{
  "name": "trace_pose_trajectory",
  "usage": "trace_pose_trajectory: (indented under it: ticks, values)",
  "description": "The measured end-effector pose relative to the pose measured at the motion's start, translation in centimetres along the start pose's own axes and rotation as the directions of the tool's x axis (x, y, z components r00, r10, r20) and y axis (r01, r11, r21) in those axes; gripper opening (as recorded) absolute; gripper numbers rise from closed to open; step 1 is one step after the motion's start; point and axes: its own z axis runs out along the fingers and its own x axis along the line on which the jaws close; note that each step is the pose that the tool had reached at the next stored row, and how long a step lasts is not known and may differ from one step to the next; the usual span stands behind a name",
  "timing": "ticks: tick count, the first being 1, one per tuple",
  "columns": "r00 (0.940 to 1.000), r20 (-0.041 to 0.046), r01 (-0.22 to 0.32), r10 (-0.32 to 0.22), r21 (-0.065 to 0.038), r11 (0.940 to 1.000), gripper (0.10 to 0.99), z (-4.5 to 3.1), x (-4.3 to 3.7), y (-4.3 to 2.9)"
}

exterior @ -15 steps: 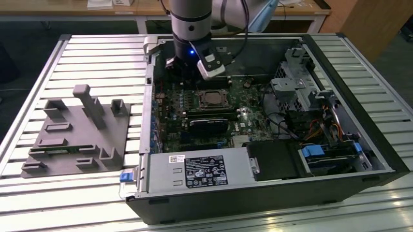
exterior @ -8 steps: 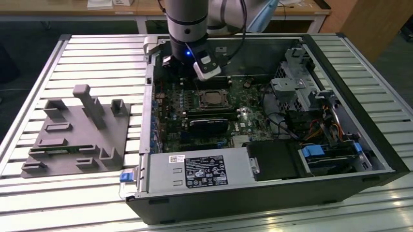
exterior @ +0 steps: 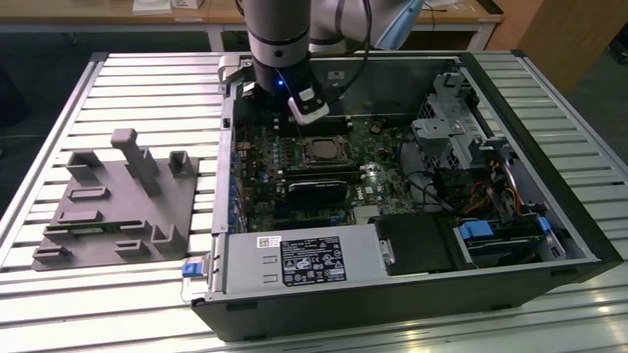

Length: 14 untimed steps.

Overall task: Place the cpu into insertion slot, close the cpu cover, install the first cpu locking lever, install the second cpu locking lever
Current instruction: 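Install the first cpu locking lever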

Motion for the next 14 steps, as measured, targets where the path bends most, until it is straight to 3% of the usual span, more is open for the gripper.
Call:
trace_pose_trajectory:
  ticks: [2,3,8,14]
  values:
    - [1.0,-0.0021,-0.001,0.001,-0.032,0.9995,0.106,0.05,0.01,-0.02]
    - [1.0,-0.0029,-0.001,0.001,-0.042,0.9991,0.106,0.08,0.01,-0.03]
    - [1.0,-0.003,-0.001,0.001,-0.044,0.999,0.106,0.2,-0.43,-0.03]
    - [1.0,-0.0034,-0.001,0.001,-0.044,0.999,0.106,0.4,-2.66,0.09]
